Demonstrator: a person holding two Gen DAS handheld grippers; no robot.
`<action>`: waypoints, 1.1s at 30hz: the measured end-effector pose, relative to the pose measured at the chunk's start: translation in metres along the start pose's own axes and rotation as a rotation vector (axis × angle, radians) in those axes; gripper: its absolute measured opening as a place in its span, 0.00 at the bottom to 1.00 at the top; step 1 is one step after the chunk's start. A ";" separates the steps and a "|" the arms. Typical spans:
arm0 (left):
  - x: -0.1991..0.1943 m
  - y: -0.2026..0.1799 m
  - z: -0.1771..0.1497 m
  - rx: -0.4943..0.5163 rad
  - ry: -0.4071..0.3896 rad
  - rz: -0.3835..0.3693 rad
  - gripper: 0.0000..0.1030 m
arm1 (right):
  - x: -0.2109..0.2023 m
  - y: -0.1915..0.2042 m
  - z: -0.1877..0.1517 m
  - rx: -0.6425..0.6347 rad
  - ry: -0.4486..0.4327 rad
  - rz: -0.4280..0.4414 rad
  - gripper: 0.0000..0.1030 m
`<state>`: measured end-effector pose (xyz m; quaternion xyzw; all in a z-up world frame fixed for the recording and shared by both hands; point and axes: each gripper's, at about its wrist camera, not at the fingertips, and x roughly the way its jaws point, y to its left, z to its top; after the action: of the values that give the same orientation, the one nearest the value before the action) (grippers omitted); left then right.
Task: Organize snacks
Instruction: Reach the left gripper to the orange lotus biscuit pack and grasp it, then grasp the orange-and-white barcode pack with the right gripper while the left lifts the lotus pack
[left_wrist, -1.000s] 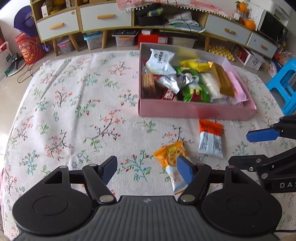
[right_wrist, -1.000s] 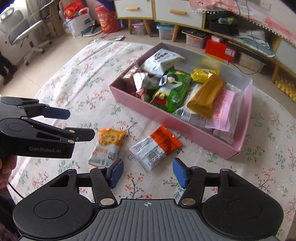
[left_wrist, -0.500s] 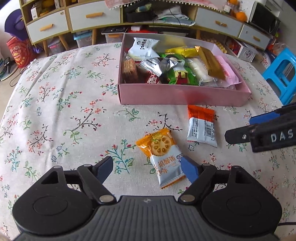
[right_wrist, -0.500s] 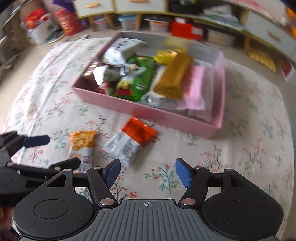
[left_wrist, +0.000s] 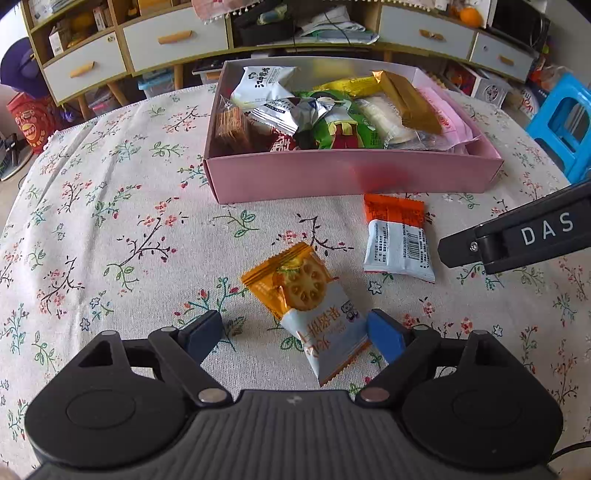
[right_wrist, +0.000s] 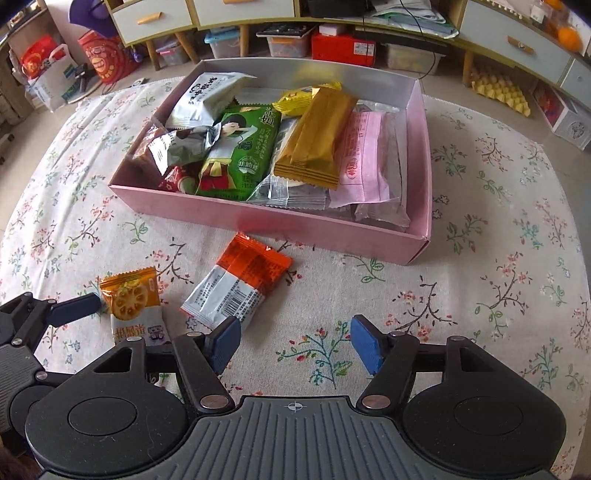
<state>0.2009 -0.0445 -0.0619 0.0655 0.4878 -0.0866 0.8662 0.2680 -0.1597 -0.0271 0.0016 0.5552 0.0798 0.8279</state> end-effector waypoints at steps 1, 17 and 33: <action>-0.001 0.000 0.000 0.004 -0.006 -0.001 0.75 | 0.000 0.000 0.000 0.001 -0.003 0.000 0.65; -0.012 0.032 -0.001 -0.054 -0.032 -0.077 0.22 | 0.015 0.005 0.007 0.074 -0.003 0.047 0.65; -0.007 0.045 0.004 -0.179 -0.040 -0.065 0.66 | 0.035 0.035 0.020 0.064 -0.030 0.018 0.75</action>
<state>0.2101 -0.0009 -0.0524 -0.0298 0.4779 -0.0720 0.8750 0.2945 -0.1191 -0.0486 0.0343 0.5449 0.0691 0.8349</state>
